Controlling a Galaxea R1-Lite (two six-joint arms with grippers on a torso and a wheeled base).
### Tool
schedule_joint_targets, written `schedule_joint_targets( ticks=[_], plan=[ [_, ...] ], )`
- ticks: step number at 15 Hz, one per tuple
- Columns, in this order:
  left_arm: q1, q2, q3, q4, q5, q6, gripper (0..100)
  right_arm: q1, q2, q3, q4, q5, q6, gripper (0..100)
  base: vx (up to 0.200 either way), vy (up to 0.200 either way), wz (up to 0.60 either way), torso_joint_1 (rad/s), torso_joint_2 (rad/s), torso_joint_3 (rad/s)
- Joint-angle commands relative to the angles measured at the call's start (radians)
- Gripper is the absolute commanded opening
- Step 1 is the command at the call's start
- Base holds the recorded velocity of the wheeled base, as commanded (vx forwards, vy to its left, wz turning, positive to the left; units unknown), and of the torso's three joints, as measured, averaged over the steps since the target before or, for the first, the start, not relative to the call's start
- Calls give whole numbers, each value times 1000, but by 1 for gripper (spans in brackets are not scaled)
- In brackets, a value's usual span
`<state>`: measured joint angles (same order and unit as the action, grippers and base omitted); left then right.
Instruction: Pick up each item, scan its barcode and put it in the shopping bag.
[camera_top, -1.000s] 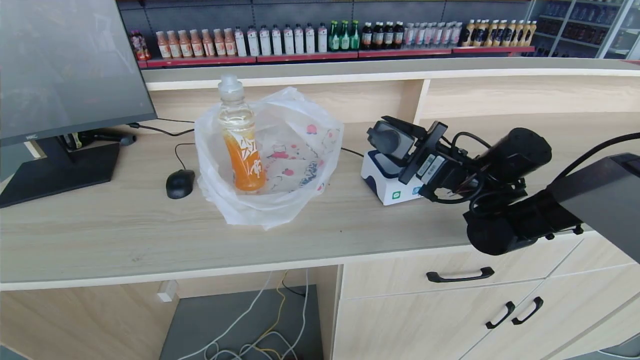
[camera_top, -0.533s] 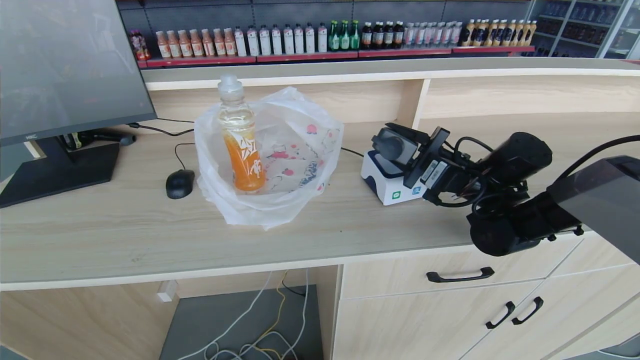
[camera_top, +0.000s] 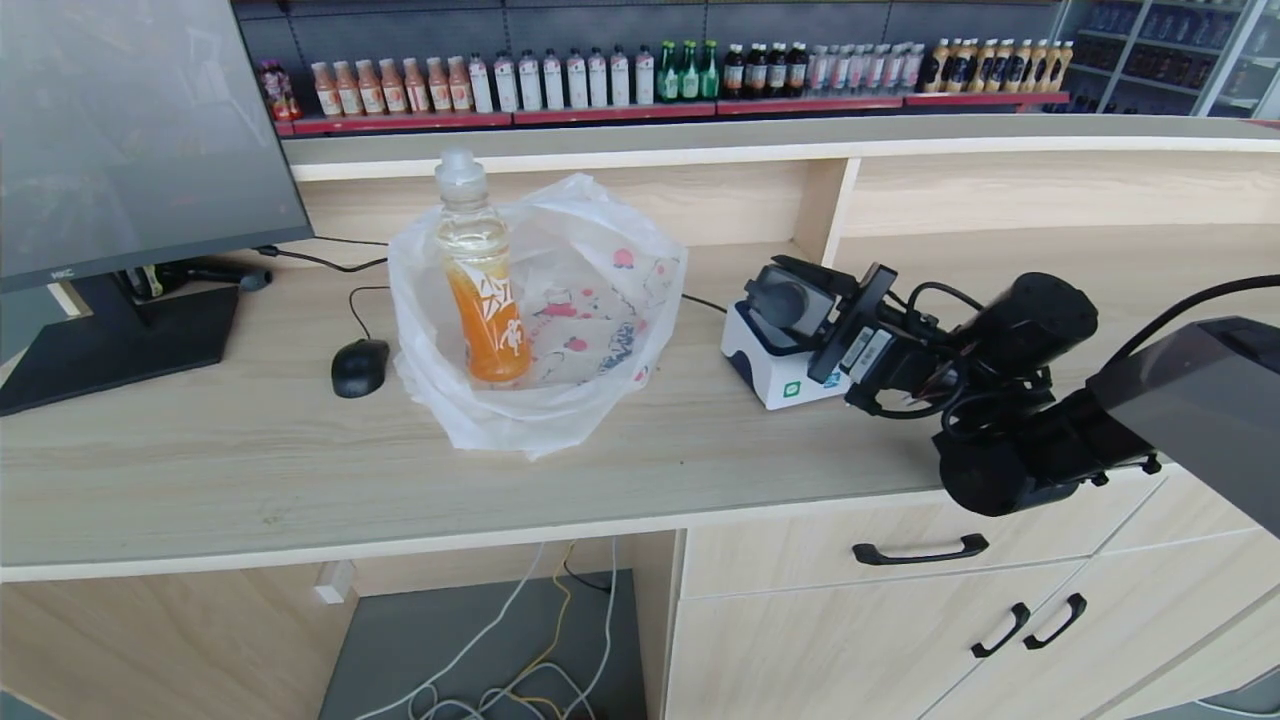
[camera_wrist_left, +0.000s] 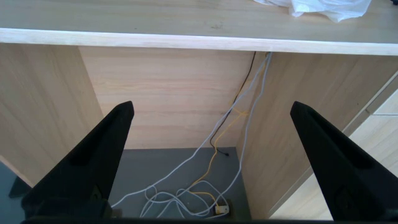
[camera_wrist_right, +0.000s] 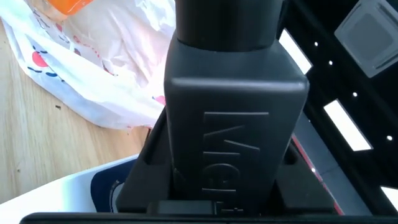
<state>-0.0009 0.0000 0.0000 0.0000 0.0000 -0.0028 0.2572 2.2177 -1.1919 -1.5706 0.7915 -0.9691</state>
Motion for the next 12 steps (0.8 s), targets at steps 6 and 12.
schedule_joint_targets(
  ticks=[6,12],
  plan=[
    [1,0,0,0,0,0,100,-24,17,-5,0,0,0,0,0,0,0,0,0,0],
    [1,0,0,0,0,0,100,-21,16,-2,0,0,0,0,0,0,0,0,0,0]
  ],
)
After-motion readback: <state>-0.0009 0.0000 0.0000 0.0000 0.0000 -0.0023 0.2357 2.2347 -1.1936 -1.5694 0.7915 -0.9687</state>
